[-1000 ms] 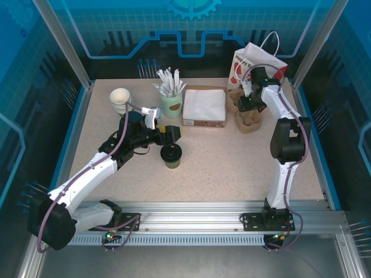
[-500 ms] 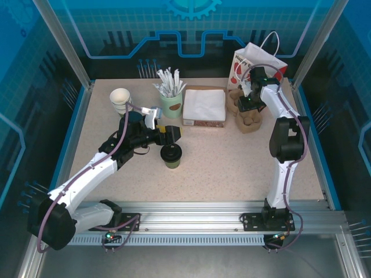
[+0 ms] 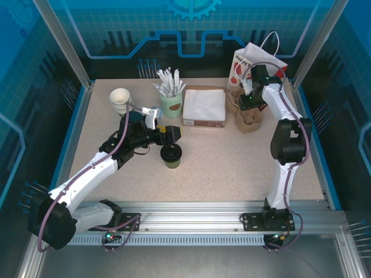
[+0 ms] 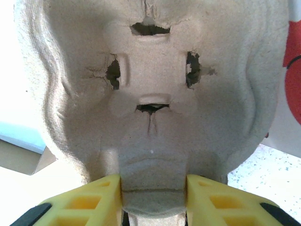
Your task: Pack the takeout coffee
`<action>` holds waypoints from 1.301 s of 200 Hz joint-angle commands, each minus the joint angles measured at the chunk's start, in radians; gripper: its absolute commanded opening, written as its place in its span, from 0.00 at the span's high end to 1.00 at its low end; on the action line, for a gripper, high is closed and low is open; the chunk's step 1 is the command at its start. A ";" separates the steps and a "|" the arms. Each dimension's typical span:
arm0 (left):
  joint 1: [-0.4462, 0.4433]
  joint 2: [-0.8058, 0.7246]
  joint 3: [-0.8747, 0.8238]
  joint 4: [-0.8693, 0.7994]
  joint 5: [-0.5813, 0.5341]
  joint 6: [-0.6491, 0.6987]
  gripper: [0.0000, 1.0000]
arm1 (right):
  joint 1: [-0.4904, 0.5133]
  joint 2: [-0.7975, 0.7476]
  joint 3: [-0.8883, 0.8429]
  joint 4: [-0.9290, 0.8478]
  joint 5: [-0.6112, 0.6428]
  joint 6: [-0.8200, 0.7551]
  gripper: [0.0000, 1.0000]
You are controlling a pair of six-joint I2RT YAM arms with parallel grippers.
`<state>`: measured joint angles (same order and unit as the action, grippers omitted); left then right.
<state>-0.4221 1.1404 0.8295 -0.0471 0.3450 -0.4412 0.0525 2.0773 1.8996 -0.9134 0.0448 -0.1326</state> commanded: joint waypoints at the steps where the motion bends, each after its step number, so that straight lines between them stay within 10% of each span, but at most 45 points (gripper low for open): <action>1: -0.008 -0.001 0.007 -0.010 -0.015 0.031 0.04 | 0.010 -0.041 0.035 -0.036 -0.019 -0.003 0.63; 72: -0.008 -0.047 -0.029 -0.035 -0.059 0.045 0.03 | 0.076 -0.235 -0.030 -0.032 -0.018 0.025 0.66; 134: 0.062 -0.161 -0.098 -0.082 -0.102 0.023 0.03 | 0.340 -0.485 -0.391 0.060 -0.107 0.096 0.65; 260: 0.117 -0.244 -0.151 -0.120 -0.096 0.021 0.03 | 0.595 -0.201 -0.515 0.197 -0.078 0.165 0.64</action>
<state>-0.3111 0.9150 0.6888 -0.1535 0.2573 -0.4194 0.6174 1.8336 1.3495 -0.7315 -0.0418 0.0174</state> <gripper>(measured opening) 0.970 0.360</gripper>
